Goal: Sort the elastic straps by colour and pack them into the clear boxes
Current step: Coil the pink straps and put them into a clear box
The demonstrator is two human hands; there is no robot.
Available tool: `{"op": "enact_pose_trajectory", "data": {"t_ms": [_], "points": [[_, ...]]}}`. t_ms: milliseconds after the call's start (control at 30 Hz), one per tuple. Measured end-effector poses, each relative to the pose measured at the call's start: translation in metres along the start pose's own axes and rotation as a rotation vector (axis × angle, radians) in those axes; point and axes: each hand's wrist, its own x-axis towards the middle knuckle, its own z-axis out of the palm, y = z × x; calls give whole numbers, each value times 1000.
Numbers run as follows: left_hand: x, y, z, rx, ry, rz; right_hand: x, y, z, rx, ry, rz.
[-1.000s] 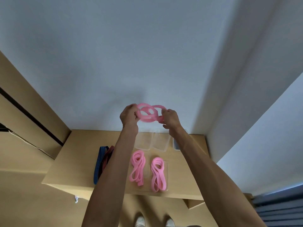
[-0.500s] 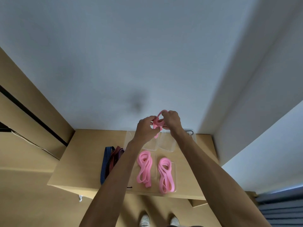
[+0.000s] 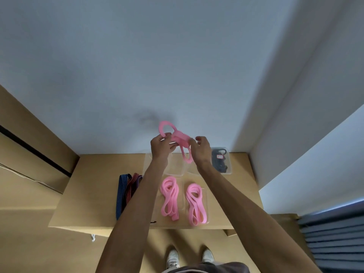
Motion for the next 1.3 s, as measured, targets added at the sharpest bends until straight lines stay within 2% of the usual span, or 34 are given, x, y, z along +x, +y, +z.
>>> {"op": "enact_pose_trajectory", "data": {"t_ms": [67, 133, 200, 300, 367, 433, 467, 600, 700, 767, 833, 933, 1033, 1133, 1200, 1300], "points": [[-2, 2, 3, -121, -15, -52, 4, 14, -1, 173, -106, 224], [-2, 2, 6, -210, -46, -105, 6, 24, -7, 458, -310, 434], [-1, 3, 7, -263, -64, -131, 7, 32, -13, 670, -370, 488], [5, 2, 6, -246, -46, -95, 13, 32, -17, 755, -185, 477], [10, -2, 3, -3, 42, 16, 17, 27, -20, 752, -28, 469], [10, -9, 0, 325, 116, 189, 22, 19, -25, 735, 85, 419], [9, -12, 0, 405, 118, 238, 24, 14, -26, 719, 116, 367], [-3, -15, 7, 454, 83, 317, 23, -8, -23, 566, 112, 41], [-13, -14, 15, 528, 31, 460, 19, -19, -13, 231, 86, -168], [-18, -11, 17, 544, 8, 535, 14, -21, -5, 92, 112, -242], [-18, -9, 17, 550, 17, 571, 10, -22, -1, 84, 130, -248], [-14, -8, 14, 579, 59, 498, 8, -21, 2, 103, 177, -211], [-6, -9, 8, 541, 119, 227, 7, -19, 1, 180, 196, -182], [3, -9, -4, 161, 209, -94, 5, -17, -1, 261, 154, -185], [9, -9, -15, 17, 275, -152, 6, -16, -4, 322, 130, -160], [14, -9, -29, -9, 345, -140, 11, -14, -12, 489, 178, -38]]}}
